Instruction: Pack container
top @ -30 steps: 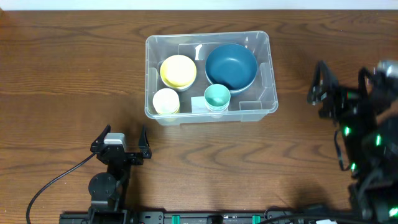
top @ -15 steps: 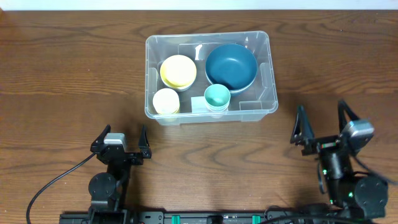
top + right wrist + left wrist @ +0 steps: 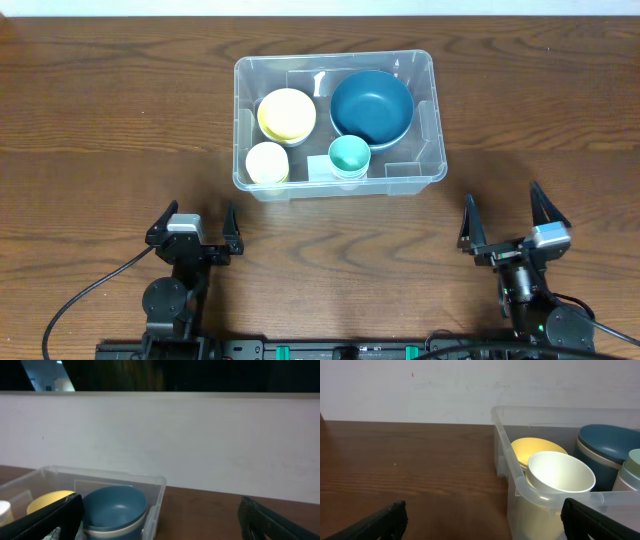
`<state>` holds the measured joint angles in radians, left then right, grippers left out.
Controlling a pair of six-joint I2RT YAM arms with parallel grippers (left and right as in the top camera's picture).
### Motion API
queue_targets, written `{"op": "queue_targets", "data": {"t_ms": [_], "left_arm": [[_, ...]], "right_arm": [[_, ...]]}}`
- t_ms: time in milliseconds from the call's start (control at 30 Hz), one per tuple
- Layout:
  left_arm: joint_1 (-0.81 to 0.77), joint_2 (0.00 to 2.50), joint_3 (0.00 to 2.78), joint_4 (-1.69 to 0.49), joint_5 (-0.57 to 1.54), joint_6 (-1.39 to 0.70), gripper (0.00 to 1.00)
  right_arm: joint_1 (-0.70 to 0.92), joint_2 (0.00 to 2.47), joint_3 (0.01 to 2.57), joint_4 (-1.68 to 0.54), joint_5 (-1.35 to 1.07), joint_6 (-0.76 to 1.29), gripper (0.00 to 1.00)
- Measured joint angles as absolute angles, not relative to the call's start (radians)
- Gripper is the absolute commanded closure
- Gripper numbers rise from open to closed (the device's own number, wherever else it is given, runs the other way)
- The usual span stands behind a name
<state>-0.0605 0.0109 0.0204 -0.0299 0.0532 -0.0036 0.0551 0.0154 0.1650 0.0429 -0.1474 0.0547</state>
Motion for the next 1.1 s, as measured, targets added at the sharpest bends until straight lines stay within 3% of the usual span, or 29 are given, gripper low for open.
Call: {"op": "queue_targets", "data": {"t_ms": [433,1100], "left_arm": [[-0.060,0.011,0.020,-0.030,0.053,-0.004,0.02],[-0.060,0.011,0.020,-0.030,0.053,-0.004,0.02]], "right_arm": [[0.034,0.015,0.014,0.064,-0.157,-0.053,0.01],[0.026,0.012,0.007,-0.056,-0.149,-0.174,0.01]]}}
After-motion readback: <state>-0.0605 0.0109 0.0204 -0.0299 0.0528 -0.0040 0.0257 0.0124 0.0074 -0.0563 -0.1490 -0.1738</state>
